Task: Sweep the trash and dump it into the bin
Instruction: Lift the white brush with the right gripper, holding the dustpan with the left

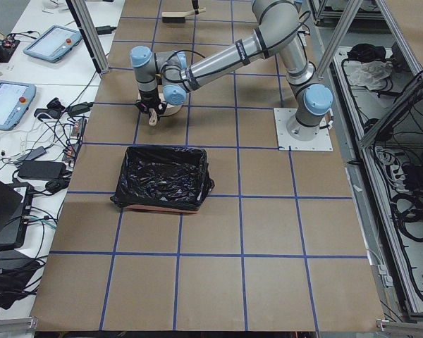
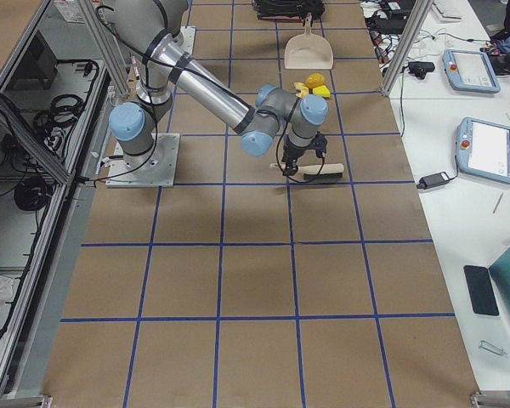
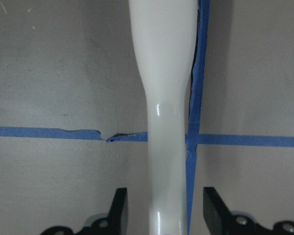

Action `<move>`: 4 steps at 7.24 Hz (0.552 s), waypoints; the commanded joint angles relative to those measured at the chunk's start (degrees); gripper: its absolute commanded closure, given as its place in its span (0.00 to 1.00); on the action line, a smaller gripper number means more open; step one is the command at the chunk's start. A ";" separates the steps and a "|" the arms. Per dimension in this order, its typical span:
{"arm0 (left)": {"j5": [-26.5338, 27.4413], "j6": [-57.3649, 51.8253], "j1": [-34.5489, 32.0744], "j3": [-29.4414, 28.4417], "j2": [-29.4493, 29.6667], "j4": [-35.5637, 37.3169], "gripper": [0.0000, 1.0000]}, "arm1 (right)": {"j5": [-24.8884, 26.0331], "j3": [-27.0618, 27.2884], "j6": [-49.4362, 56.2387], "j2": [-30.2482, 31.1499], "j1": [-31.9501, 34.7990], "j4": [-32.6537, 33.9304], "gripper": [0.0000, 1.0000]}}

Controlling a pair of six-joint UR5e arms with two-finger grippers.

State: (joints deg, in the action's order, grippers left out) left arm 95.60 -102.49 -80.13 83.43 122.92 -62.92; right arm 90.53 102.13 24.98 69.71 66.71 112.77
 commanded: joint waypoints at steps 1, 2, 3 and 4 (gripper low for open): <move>0.02 0.01 -0.03 -0.02 0.04 -0.01 0.80 | 0.00 0.00 -0.02 -0.19 0.00 -0.10 0.81; 0.02 0.01 -0.03 -0.02 0.04 -0.01 0.80 | 0.00 0.00 -0.02 -0.19 0.00 -0.10 1.00; 0.02 0.01 -0.03 -0.02 0.04 -0.01 0.80 | -0.09 -0.17 -0.02 -0.19 0.00 -1.40 1.00; 0.02 0.01 -0.03 -0.02 0.04 -0.01 0.80 | 0.00 -0.87 -0.02 -0.19 0.00 -1.85 1.00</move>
State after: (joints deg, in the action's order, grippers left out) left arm 95.62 -102.48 -80.16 83.41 122.96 -62.93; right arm 90.49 101.85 24.96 69.53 66.71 111.71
